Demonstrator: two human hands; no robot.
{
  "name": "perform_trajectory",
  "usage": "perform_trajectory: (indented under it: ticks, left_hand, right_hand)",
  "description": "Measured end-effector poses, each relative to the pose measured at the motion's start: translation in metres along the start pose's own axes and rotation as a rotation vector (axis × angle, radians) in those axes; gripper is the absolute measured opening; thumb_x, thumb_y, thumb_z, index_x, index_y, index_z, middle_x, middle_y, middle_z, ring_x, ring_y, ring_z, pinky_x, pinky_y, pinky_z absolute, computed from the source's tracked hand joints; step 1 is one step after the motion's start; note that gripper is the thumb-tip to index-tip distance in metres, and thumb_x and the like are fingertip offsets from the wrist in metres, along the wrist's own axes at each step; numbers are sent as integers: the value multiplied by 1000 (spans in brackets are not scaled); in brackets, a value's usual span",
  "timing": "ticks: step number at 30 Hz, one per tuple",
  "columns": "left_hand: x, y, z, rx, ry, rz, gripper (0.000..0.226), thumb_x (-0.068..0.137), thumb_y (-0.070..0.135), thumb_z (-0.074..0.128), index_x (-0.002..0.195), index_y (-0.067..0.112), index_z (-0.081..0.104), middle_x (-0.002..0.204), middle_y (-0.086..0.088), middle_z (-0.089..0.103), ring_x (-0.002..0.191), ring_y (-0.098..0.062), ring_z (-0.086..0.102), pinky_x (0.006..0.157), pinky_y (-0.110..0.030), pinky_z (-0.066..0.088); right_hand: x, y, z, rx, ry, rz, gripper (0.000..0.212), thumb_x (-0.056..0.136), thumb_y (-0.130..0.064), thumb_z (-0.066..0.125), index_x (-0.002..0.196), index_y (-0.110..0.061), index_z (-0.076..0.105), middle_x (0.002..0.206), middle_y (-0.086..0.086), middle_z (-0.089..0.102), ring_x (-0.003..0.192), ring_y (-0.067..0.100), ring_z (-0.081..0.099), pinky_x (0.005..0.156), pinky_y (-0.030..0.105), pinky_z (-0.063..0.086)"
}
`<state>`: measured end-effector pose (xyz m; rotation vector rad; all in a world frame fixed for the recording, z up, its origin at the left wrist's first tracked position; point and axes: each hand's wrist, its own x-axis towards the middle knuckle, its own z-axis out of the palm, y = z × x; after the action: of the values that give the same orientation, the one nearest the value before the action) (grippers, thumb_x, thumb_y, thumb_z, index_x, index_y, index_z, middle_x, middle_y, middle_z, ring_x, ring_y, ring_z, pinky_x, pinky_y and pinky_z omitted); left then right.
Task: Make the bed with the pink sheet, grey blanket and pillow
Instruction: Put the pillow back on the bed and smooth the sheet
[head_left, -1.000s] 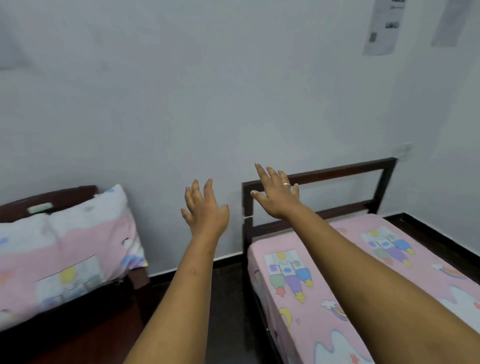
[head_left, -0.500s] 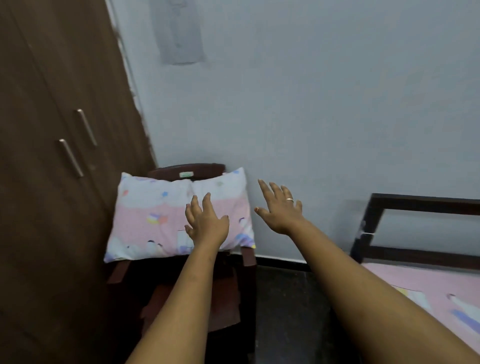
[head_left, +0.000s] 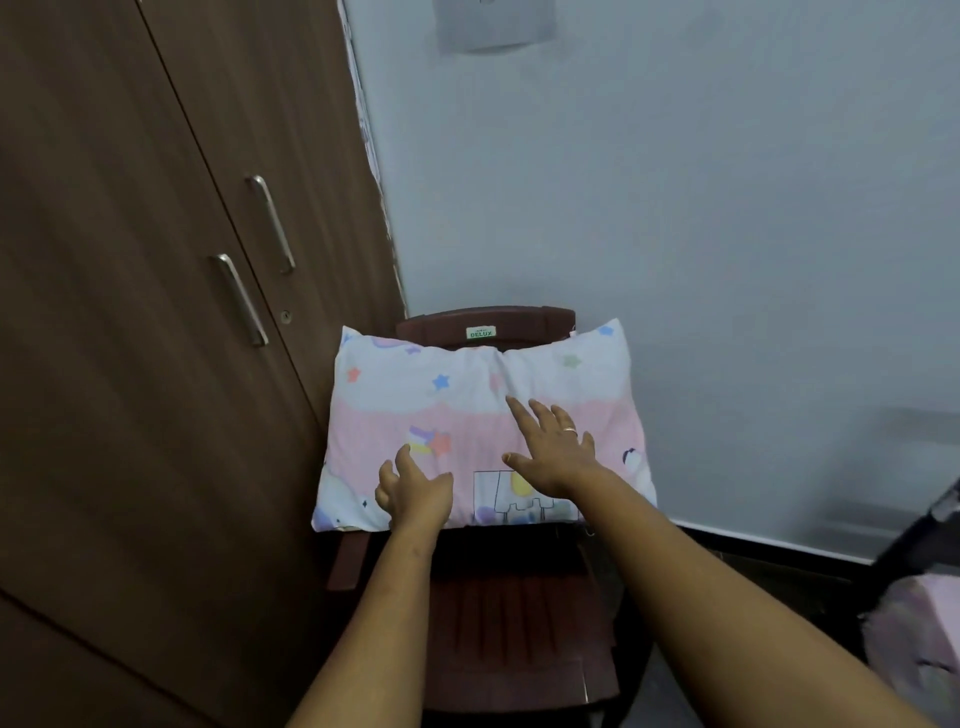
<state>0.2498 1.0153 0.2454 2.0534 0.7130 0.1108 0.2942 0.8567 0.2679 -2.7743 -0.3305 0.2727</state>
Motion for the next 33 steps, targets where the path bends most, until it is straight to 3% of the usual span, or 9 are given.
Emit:
perform_trajectory:
  ticks: [6,12,23,29,33]
  left_hand:
    - [49,-32,22,-227,-13,-230,67,88,17,58,147,20,25,151,-7,24,136,-31,25,104,-37,31]
    - [97,-74,52,-668,7,-635,68,87,15,58,146,18,25,145,-13,38,126,-34,43,106,-52,35]
    - [140,-87,80,-830,109,-804,55,94,16,54,144,14,32,145,-9,38,131,-30,37,107,-51,32]
    - [154,-102,101,-823,94,-923,66,92,44,54,146,19,28,148,-9,34,131,-33,36,102,-53,34]
    - [173,-113,120,-990,-27,-911,88,67,78,52,137,26,43,135,-5,52,118,-28,51,91,-44,44]
  right_hand:
    - [67,-1,8,-61,-58,-5,74,97,-46,42,149,-38,-9,161,-2,-3,147,27,-5,112,61,8]
    - [148,2,21,-79,-115,-41,77,96,-44,46,150,-38,-9,161,-2,-1,147,26,-4,113,59,10]
    - [264,-3,27,-170,-185,-110,74,96,-43,47,151,-37,-3,161,-2,0,147,25,-5,113,59,6]
    - [315,-5,31,-258,-207,-112,75,95,-48,44,150,-38,-6,160,-5,-4,147,24,-8,112,61,0]
    - [339,-4,34,-275,-197,-94,82,90,-58,45,150,-39,-6,160,-3,-3,147,26,-7,113,60,0]
